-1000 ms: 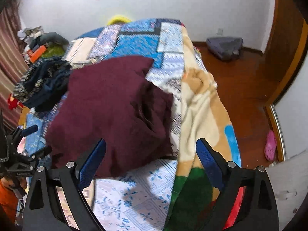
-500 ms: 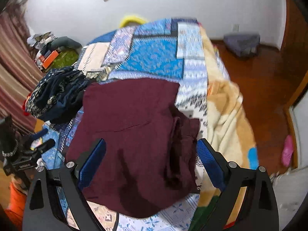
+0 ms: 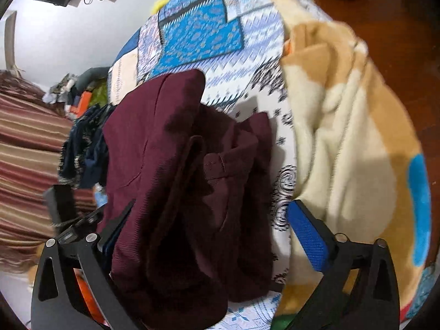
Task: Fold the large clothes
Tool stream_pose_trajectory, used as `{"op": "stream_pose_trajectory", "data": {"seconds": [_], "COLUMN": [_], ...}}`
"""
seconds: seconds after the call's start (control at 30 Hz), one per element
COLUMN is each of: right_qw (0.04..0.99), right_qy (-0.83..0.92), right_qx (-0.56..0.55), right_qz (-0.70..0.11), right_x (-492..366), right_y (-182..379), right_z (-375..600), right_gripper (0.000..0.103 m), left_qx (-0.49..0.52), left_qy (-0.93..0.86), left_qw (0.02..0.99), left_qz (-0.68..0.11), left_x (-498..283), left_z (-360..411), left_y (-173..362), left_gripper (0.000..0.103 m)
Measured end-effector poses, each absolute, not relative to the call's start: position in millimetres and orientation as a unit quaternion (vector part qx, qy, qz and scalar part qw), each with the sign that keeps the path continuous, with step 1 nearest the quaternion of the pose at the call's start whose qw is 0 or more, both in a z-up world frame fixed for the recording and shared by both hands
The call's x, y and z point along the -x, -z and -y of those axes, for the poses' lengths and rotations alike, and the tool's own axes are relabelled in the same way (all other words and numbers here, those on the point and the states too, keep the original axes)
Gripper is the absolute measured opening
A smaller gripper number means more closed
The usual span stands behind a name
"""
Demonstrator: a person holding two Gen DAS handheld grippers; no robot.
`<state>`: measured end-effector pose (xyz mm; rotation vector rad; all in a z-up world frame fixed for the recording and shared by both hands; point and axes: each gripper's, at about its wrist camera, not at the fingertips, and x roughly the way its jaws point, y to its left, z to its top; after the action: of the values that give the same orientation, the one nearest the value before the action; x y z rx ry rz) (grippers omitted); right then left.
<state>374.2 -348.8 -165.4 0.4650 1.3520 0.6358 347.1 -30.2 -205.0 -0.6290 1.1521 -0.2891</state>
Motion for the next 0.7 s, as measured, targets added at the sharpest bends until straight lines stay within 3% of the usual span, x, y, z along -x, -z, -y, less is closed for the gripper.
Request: {"op": "stream_pose_trajectory", "data": {"seconds": [0.13, 0.23, 0.37, 0.57, 0.63, 0.7], "right_qw": [0.687, 0.667, 0.650, 0.686, 0.691, 0.691], "right_qy": [-0.307, -0.311, -0.305, -0.284, -0.274, -0.268], "right_qx": [-0.204, -0.210, -0.226, -0.210, -0.216, -0.228], "right_qz": [-0.626, -0.643, -0.658, -0.637, -0.633, -0.632], "right_x": [-382.9, -390.4, -393.0, -374.2, -367.4, -366.0], "right_y": [168.2, 173.9, 178.6, 154.6, 147.8, 142.9], "right_z": [342.4, 337.2, 333.2, 335.0, 336.0, 336.4], "right_gripper": [0.103, 0.103, 0.091, 0.059, 0.052, 0.047], "left_qx": [0.380, 0.377, 0.348, 0.283, 0.261, 0.241], "left_qy": [0.184, 0.179, 0.161, 0.163, 0.168, 0.177], "left_qw": [0.721, 0.723, 0.742, 0.776, 0.789, 0.802], "left_qz": [-0.549, -0.550, -0.550, -0.540, -0.531, -0.517], "left_x": [-362.1, -368.9, -360.4, -349.8, -345.2, -341.1], "left_z": [25.2, 29.4, 41.4, 51.8, 54.0, 56.7], "left_y": [233.0, 232.5, 222.3, 179.8, 160.6, 136.6], "left_gripper": [0.101, 0.101, 0.097, 0.065, 0.054, 0.048]}}
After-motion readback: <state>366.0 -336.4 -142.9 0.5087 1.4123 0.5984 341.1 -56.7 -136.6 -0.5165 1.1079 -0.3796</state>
